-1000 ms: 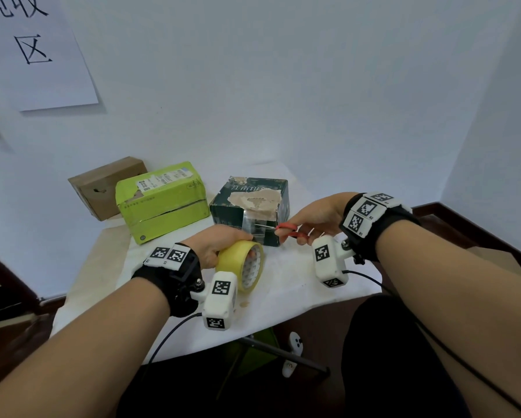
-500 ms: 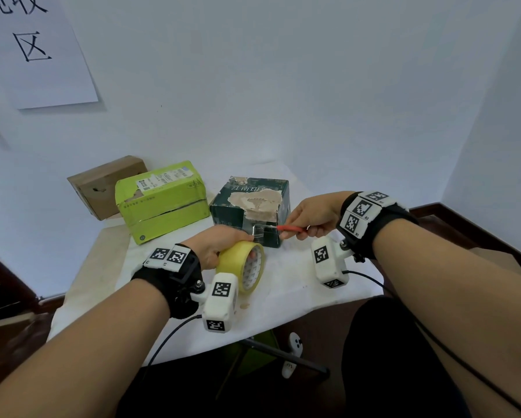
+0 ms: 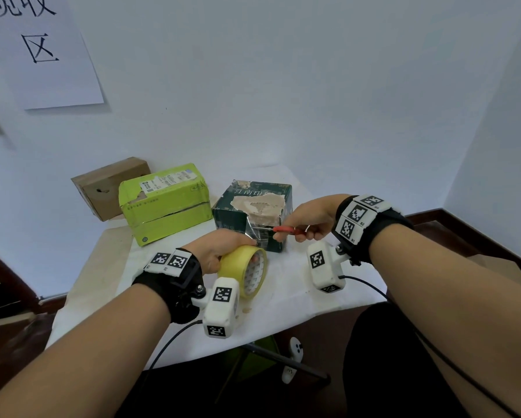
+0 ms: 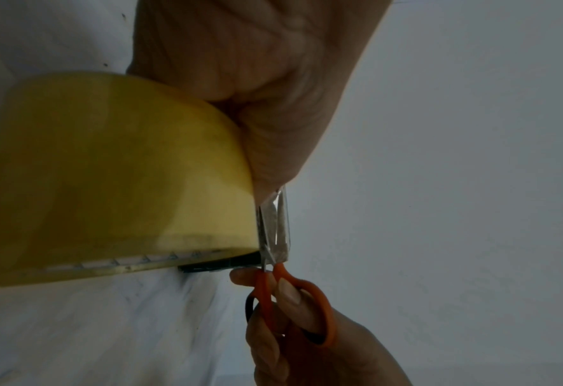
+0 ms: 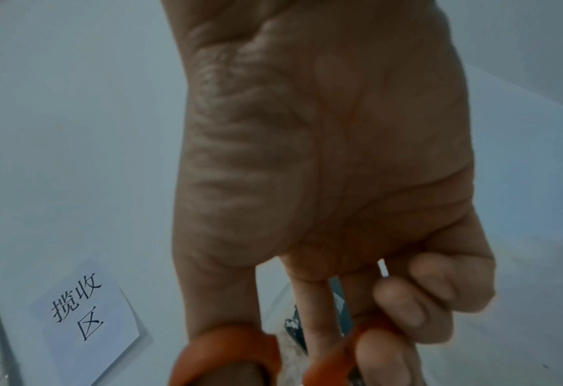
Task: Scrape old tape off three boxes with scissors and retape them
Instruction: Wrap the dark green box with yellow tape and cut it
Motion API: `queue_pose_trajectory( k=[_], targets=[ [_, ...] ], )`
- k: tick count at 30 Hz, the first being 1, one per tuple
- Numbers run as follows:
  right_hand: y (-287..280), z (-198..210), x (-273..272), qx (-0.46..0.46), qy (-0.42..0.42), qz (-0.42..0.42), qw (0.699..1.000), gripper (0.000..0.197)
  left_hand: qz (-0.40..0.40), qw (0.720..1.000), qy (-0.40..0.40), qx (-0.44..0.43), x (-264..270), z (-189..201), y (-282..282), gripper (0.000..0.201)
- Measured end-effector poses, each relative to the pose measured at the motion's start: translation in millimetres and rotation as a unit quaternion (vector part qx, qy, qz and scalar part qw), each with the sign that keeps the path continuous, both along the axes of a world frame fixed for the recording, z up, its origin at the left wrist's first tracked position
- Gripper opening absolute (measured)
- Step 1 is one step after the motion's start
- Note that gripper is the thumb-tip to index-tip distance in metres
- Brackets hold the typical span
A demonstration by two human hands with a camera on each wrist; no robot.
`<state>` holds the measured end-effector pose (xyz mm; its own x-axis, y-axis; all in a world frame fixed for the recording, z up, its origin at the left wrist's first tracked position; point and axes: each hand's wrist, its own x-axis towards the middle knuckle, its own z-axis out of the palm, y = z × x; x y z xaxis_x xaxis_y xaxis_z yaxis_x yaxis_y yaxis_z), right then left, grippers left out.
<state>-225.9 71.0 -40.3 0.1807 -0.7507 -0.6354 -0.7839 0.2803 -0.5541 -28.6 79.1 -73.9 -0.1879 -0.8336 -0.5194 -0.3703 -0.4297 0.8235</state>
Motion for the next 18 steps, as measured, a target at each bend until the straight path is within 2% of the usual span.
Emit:
queue_pose_trajectory(
  k=[9, 14, 18],
  targets=[
    [1.5, 4.6, 8.1, -0.037, 0.004, 0.018, 0.999, 0.019, 0.000, 1.000, -0.001, -0.003, 0.4, 0.7, -0.4, 0.017],
    [3.3, 8.7, 2.4, -0.076, 0.013, 0.027, 0.997, 0.026, -0.007, 1.000, -0.007, 0.004, -1.6, 0.9, -0.1, 0.018],
    [0.8, 5.9, 10.0, -0.074, 0.045, 0.028, 0.996, 0.047, -0.002, 1.000, -0.003, 0.001, -1.3, -0.4, -2.4, 0.024]
  ],
)
